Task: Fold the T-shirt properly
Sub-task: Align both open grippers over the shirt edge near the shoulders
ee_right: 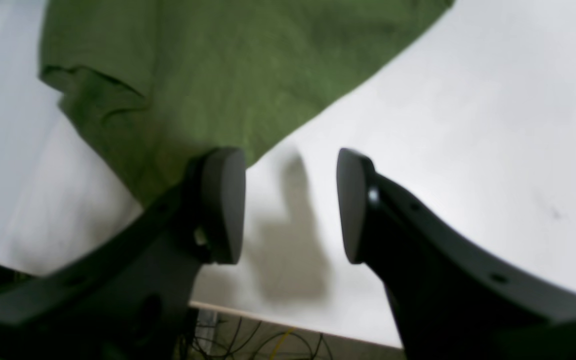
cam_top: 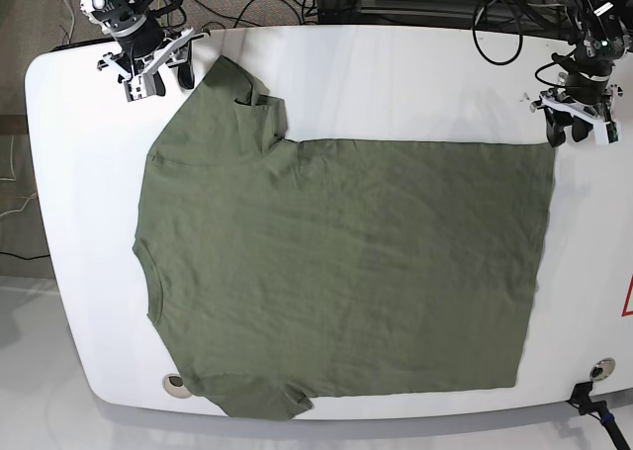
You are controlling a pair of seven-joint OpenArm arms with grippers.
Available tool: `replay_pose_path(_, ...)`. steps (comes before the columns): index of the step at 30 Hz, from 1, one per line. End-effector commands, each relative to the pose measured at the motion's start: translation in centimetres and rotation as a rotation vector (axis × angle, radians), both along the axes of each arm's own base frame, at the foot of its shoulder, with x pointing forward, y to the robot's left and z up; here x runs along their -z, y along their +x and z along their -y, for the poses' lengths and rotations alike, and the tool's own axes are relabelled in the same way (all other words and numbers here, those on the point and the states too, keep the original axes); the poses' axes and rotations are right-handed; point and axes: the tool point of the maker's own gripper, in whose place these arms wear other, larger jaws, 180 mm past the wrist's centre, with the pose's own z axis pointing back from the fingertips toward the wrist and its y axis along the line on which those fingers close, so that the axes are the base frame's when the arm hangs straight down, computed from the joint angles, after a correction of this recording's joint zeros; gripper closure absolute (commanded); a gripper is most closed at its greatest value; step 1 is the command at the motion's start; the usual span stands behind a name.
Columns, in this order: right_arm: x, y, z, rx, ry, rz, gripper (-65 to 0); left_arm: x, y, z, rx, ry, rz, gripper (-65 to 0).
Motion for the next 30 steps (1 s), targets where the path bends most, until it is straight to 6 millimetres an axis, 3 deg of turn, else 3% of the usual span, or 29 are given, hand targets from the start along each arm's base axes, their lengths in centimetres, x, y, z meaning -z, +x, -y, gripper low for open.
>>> replay_pose_path(1, -0.5, 0.0, -0.1, -0.012, -0.005, 0.021, -28.2, -1.2, 0.6, -0.3, 0.01, 0.016, 0.038, -27.0)
replay_pose_path(13, 0.4, -2.0, 0.0, -0.014, -0.009, -0.033, -29.1, -0.8, 0.6, -0.2, 0.009, 0.007, 0.034, -27.3)
replay_pose_path(24, 0.3, -0.1, 0.1, -0.03, -0.044, 0.002, -28.6, -0.7, 0.7, -0.1, 0.02, 0.007, 0.03, -27.2)
replay_pose_path(30, 0.6, 0.3, -0.2, -0.051, -0.065, 0.005, -28.5, -0.3, 1.0, 1.0, 0.051, -0.005, 0.02, -27.3)
